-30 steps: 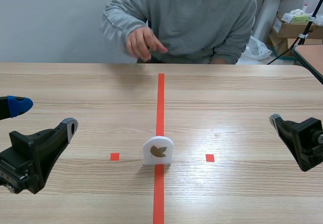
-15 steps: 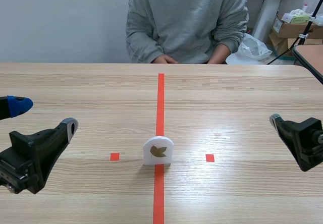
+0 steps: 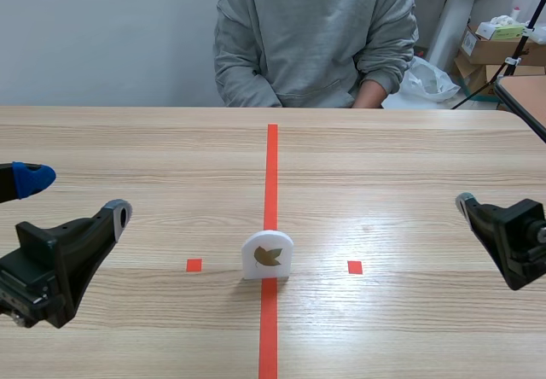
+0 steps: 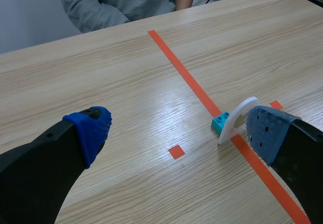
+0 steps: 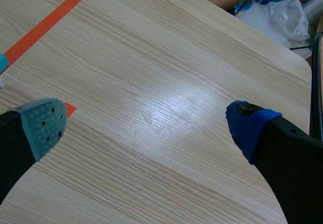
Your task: Do the leaf sorting experiment
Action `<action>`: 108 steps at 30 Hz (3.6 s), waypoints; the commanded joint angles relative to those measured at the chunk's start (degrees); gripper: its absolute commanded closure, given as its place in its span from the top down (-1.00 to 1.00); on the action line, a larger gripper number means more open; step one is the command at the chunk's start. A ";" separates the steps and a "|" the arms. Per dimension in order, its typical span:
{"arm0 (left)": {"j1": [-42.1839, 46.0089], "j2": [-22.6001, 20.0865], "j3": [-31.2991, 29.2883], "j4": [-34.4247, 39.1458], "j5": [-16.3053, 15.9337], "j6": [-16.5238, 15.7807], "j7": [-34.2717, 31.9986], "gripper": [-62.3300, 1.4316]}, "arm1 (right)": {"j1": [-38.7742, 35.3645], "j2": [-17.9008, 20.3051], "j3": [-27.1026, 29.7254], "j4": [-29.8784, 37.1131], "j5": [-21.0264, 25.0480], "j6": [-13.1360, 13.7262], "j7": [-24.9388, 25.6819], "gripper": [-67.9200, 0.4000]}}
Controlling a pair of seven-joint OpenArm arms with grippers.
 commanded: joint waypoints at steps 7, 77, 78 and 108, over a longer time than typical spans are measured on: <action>-0.17 0.15 0.15 0.83 -0.37 0.24 -0.92 0.84 | 0.52 -0.04 0.07 0.35 0.22 -0.24 1.03 1.00; -0.15 0.17 0.15 0.83 -0.37 0.22 -0.76 0.84 | 17.05 8.31 -8.59 -8.41 -3.30 12.52 -6.32 1.00; -0.15 0.24 0.15 0.83 -0.37 0.22 -0.74 0.84 | 18.36 8.48 -10.08 -9.66 -3.50 12.52 -5.97 1.00; -0.15 2.56 0.15 0.83 -0.33 0.22 -0.55 0.84 | 56.46 -5.64 -57.29 -39.60 -10.43 14.99 -0.44 1.00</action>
